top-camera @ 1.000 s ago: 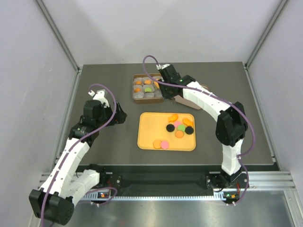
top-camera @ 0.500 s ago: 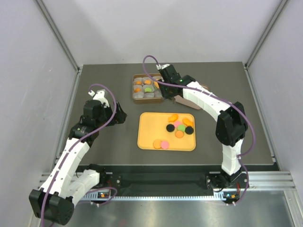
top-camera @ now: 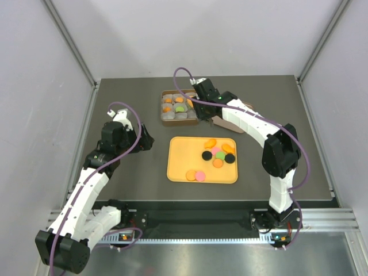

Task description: Pack the cookies

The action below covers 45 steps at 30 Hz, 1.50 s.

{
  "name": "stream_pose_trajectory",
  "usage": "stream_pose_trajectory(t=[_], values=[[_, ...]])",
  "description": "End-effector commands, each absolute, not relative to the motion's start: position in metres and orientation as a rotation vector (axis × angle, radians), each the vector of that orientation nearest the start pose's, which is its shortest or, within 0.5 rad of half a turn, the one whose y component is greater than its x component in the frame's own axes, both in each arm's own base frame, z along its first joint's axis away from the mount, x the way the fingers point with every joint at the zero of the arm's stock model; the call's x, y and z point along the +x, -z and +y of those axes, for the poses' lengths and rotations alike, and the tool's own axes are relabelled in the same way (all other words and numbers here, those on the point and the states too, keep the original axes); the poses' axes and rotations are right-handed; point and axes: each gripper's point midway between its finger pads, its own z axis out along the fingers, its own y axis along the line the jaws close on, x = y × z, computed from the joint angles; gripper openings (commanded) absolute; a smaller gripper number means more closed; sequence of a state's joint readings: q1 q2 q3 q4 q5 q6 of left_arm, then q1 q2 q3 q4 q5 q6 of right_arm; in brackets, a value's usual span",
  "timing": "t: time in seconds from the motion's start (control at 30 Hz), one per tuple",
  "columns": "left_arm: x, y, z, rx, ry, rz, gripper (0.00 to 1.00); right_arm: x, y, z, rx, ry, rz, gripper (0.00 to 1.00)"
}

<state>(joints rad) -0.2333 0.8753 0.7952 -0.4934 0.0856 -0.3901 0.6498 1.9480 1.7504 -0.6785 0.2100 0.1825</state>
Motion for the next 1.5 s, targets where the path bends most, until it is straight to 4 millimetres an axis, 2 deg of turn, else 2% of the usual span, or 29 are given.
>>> stream_pose_trajectory(t=[0.0, 0.3, 0.4, 0.47, 0.53, 0.57, 0.6, 0.63, 0.67, 0.7, 0.73, 0.77, 0.8, 0.83, 0.87, 0.9, 0.93, 0.97, 1.0, 1.07, 1.13, 1.17, 1.23, 1.27, 1.47], values=[[0.278, -0.198, -0.097, -0.115, 0.46, 2.133, 0.93, 0.426, -0.185, 0.276, -0.429, -0.124, 2.301, 0.45], [0.279, -0.199, -0.096, -0.116, 0.459, 2.132, 0.93, 0.426, -0.186, 0.277, -0.427, -0.128, 2.299, 0.45], [0.279, -0.199, -0.096, -0.116, 0.459, 2.132, 0.93, 0.423, -0.193, 0.281, -0.436, -0.153, 2.291, 0.45], [0.278, -0.198, -0.097, -0.115, 0.46, 2.133, 0.93, 0.416, -0.204, 0.285, -0.454, -0.177, 2.28, 0.44], [0.278, -0.199, -0.096, -0.116, 0.459, 2.13, 0.93, 0.406, -0.229, 0.292, -0.469, -0.207, 2.232, 0.44], [0.278, -0.199, -0.096, -0.116, 0.459, 2.132, 0.93, 0.4, -0.233, 0.291, -0.478, -0.206, 2.231, 0.44], [0.278, -0.2, -0.096, -0.117, 0.457, 2.127, 0.93, 0.39, -0.236, 0.296, -0.498, -0.219, 2.223, 0.44], [0.278, -0.2, -0.096, -0.117, 0.457, 2.127, 0.93, 0.378, -0.252, 0.295, -0.502, -0.248, 2.195, 0.44], [0.277, -0.2, -0.096, -0.117, 0.457, 2.125, 0.93, 0.369, -0.253, 0.294, -0.512, -0.252, 2.194, 0.44], [0.277, -0.201, -0.095, -0.117, 0.458, 2.122, 0.93, 0.352, -0.239, 0.294, -0.546, -0.249, 2.222, 0.43], [0.278, -0.201, -0.095, -0.117, 0.456, 2.12, 0.93, 0.337, -0.255, 0.288, -0.536, -0.279, 2.188, 0.43], [0.277, -0.202, -0.096, -0.118, 0.459, 2.119, 0.93, 0.317, -0.235, 0.287, -0.568, -0.29, 2.226, 0.43], [0.278, -0.2, -0.096, -0.116, 0.459, 2.124, 0.93, 0.306, -0.235, 0.286, -0.573, -0.309, 2.221, 0.44], [0.278, -0.202, -0.097, -0.114, 0.463, 2.121, 0.93, 0.291, -0.246, 0.28, -0.553, -0.347, 2.198, 0.44], [0.278, -0.201, -0.097, -0.113, 0.464, 2.124, 0.93, 0.273, -0.229, 0.278, -0.591, -0.343, 2.229, 0.44], [0.278, -0.202, -0.097, -0.112, 0.466, 2.123, 0.93, 0.257, -0.234, 0.272, -0.595, -0.366, 2.221, 0.44], [0.278, -0.201, -0.097, -0.112, 0.466, 2.123, 0.93, 0.246, -0.229, 0.27, -0.595, -0.378, 2.235, 0.44], [0.278, -0.202, -0.096, -0.114, 0.463, 2.121, 0.93, 0.227, -0.215, 0.27, -0.645, -0.379, 2.263, 0.44], [0.277, -0.202, -0.096, -0.117, 0.463, 2.118, 0.93, 0.215, -0.219, 0.264, -0.652, -0.393, 2.257, 0.44], [0.277, -0.203, -0.095, -0.118, 0.461, 2.116, 0.93, 0.192, -0.204, 0.254, -0.682, -0.381, 2.308, 0.44], [0.277, -0.203, -0.096, -0.119, 0.463, 2.115, 0.93, 0.176, -0.208, 0.248, -0.679, -0.433, 2.311, 0.44], [0.277, -0.202, -0.096, -0.118, 0.464, 2.119, 0.93, 0.167, -0.2, 0.242, -0.703, -0.428, 2.34, 0.44], [0.277, -0.201, -0.096, -0.117, 0.462, 2.122, 0.93, 0.155, -0.201, 0.238, -0.719, -0.455, 2.345, 0.44], [0.277, -0.202, -0.096, -0.117, 0.463, 2.119, 0.93, 0.148, -0.195, 0.234, -0.743, -0.445, 2.372, 0.44], [0.277, -0.202, -0.095, -0.121, 0.459, 2.119, 0.93, 0.131, -0.184, 0.231, -0.815, -0.428, 2.406, 0.44]])
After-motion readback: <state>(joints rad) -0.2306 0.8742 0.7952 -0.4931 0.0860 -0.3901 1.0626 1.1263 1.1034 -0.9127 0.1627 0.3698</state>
